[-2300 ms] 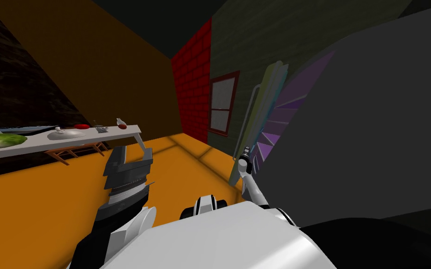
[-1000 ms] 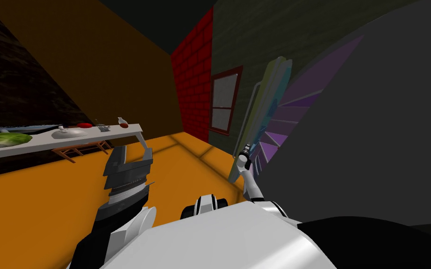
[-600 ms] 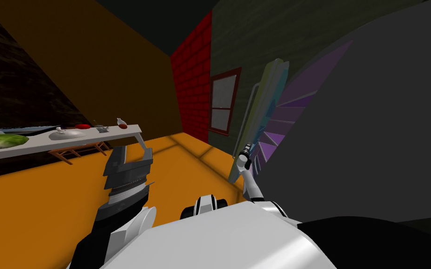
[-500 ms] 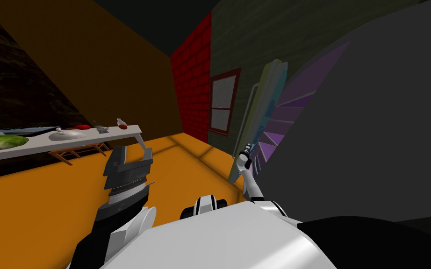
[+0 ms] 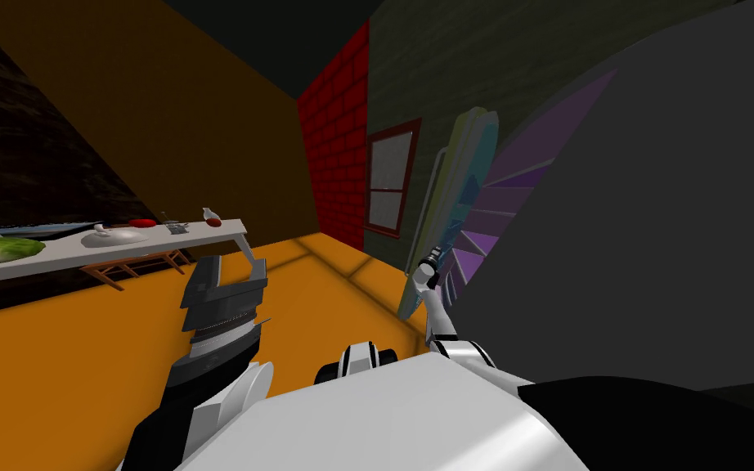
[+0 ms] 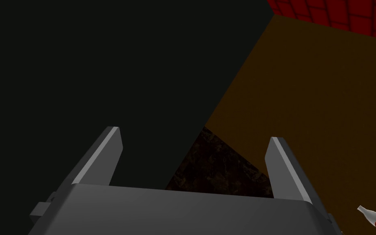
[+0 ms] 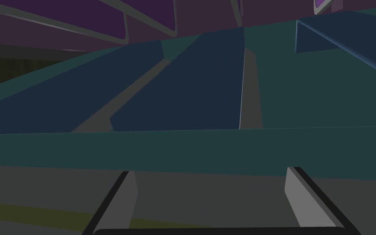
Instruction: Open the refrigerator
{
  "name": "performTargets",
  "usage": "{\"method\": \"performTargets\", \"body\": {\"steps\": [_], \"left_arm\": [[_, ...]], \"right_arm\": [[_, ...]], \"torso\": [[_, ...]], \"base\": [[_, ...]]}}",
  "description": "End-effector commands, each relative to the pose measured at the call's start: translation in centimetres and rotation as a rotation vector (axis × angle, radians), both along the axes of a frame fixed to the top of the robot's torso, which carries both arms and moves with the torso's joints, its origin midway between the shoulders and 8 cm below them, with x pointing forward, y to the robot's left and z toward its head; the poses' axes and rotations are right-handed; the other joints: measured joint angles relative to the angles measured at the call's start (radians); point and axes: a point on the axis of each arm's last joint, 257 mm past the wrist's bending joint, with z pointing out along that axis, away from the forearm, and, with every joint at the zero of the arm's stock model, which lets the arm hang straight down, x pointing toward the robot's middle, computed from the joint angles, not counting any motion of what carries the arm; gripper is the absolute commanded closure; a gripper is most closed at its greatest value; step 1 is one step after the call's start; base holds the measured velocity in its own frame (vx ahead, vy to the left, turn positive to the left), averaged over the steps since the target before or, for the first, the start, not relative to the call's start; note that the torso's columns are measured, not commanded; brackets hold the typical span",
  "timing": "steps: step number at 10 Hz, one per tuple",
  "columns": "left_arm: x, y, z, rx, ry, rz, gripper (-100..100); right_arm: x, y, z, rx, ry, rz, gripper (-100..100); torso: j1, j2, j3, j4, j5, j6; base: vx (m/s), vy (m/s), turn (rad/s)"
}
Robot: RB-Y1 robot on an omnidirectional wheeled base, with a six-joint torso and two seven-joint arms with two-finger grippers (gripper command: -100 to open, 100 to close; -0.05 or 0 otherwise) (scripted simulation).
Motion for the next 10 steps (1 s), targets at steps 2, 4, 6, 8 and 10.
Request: {"method": "performTargets", "body": {"steps": [2,4,6,8,10], "left_arm": [[0.0,0.0,0.0,0.0,0.0,0.0,0],[0.0,0.0,0.0,0.0,0.0,0.0,0],[0.0,0.0,0.0,0.0,0.0,0.0,0],[0.0,0.0,0.0,0.0,0.0,0.0,0],[0.0,0.0,0.0,0.0,0.0,0.0,0]], "right_arm": [[0.4,-1.0,2.5,0.055,-0.062,-0.031,-100],[0.6,-1.3,3.8,0.086,-0.091,-0.043,-100],[0.8,-1.5,5.0,0.117,-0.116,-0.052,-100],[1.1,-1.8,6.4,0.157,-0.146,-0.062,-100],[1.3,-1.9,7.8,0.196,-0.172,-0.068,-100]], "torso": [[0.003,0.0,0.0,-0.001,0.0,-0.001],[0.003,0.0,0.0,-0.001,0.0,-0.001],[0.002,0.0,0.0,-0.001,-0.001,-0.001],[0.002,0.0,0.0,-0.001,-0.001,-0.001],[0.002,0.0,0.0,-0.001,-0.001,-0.001]], "base": [[0.011,0.006,0.013],[0.01,0.014,0.011],[0.011,0.01,0.009],[0.011,0.007,0.013],[0.014,0.011,0.013]]}}
